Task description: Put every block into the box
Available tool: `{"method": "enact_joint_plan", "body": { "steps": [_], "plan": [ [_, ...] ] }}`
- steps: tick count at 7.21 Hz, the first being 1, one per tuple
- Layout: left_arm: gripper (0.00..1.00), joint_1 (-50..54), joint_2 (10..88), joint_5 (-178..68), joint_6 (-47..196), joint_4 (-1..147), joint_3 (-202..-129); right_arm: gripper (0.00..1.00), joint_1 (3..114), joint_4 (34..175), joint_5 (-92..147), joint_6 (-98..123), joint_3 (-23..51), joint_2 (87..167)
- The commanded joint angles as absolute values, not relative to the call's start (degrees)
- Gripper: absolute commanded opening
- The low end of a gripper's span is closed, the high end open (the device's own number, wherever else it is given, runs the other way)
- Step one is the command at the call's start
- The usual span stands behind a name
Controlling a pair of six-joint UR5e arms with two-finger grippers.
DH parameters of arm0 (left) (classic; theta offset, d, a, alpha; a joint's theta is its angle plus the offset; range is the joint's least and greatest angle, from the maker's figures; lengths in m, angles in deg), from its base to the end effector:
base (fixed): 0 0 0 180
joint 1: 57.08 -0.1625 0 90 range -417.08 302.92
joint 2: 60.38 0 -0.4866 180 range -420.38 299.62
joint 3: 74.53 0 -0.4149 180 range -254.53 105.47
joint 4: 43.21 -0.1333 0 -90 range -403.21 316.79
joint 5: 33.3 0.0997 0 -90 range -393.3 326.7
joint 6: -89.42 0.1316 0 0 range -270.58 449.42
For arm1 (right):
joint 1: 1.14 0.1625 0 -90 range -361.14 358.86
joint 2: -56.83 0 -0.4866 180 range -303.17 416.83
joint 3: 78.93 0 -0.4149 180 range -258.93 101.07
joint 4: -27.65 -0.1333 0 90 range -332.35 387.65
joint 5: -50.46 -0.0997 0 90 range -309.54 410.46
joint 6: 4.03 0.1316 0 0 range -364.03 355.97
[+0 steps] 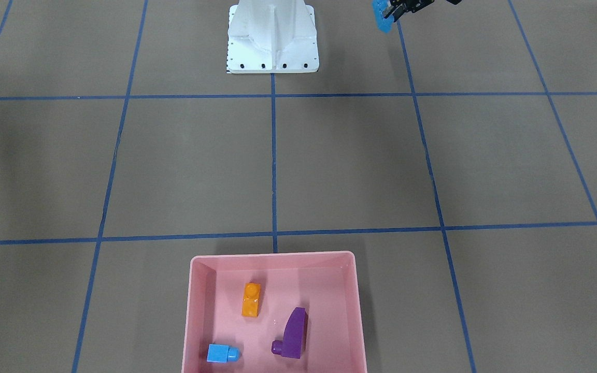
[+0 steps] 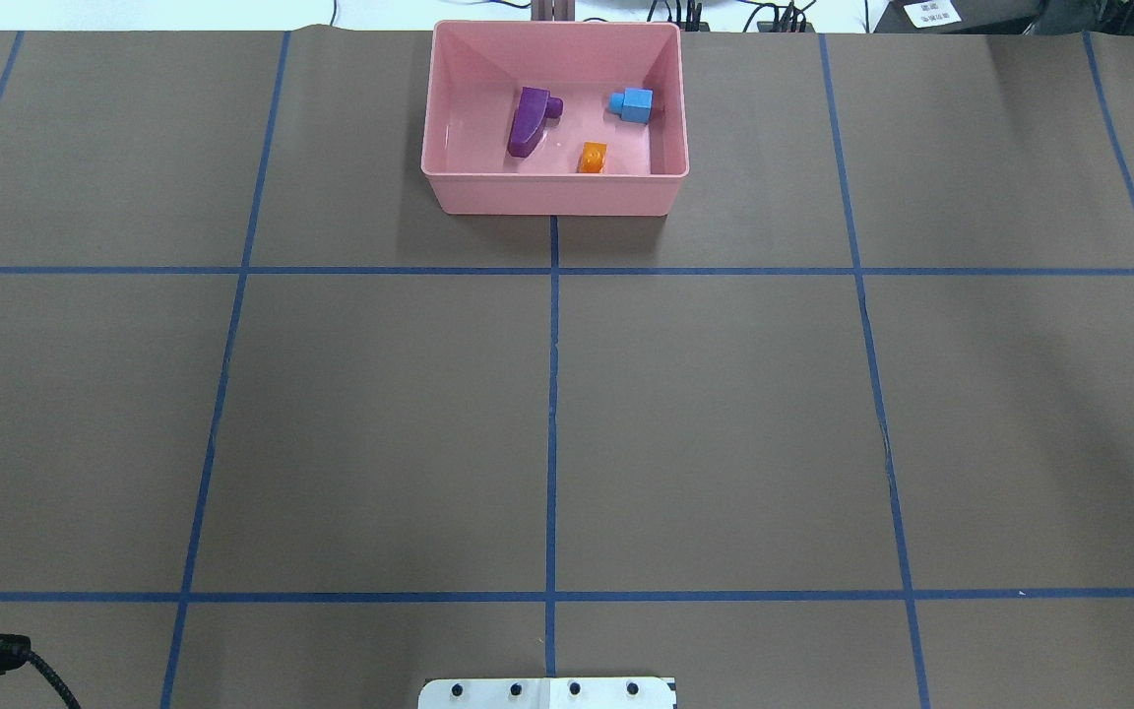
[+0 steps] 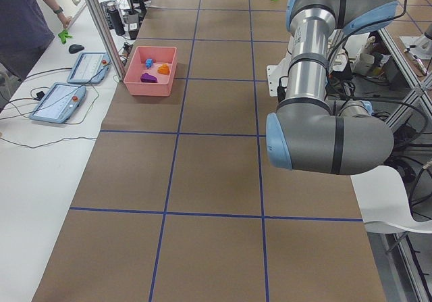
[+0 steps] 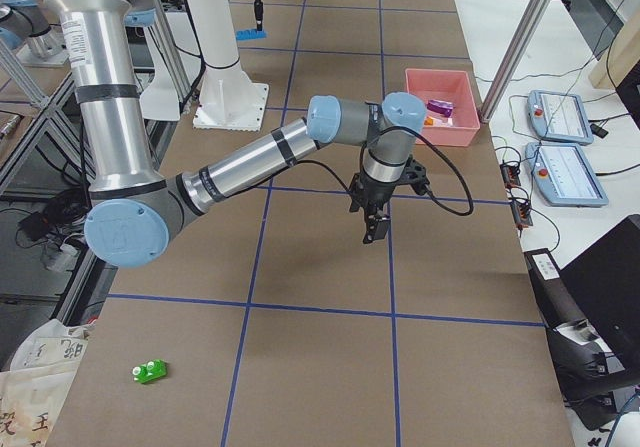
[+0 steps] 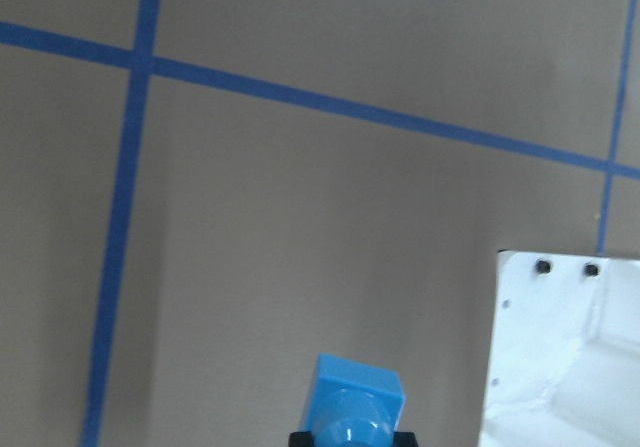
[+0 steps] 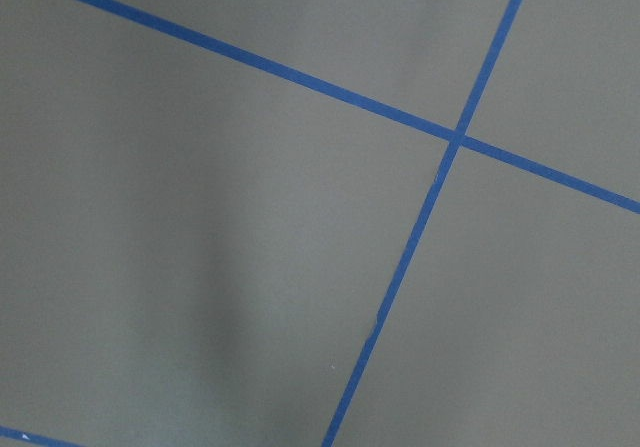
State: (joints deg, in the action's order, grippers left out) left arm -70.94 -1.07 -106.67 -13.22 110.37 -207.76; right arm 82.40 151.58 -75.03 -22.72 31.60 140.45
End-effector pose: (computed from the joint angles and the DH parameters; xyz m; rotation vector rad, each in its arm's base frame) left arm 0.3351 -0.0934 0.4243 -0.0626 1.3395 -0.1747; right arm -0.0008 -0.5131 0.5768 -0.0523 -0.6318 -0.3863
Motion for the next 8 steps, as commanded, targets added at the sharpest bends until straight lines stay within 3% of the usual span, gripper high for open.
{"method": "enact_joint_plan", "body": {
  "steps": [1,2,4,8],
  "plan": [
    [0.0,-60.7,4.2,-111.7,-12.8,110.3,-205.7,1.0,82.8,144.2,-75.1,-25.1,32.7,149.2],
    [0.0,-54.8,5.4,-116.1,-12.6,110.4,-204.9,1.0,82.8,140.1,-75.0,-24.6,33.1,152.4],
    [0.0,-42.5,15.0,-123.4,-12.6,109.5,-198.8,1.0,83.1,138.4,-75.0,-24.9,33.5,156.6],
    [0.0,-27.3,28.4,-129.8,-13.7,103.8,-193.3,1.0,83.5,137.2,-77.6,-24.8,36.5,163.7]
  ]
}}
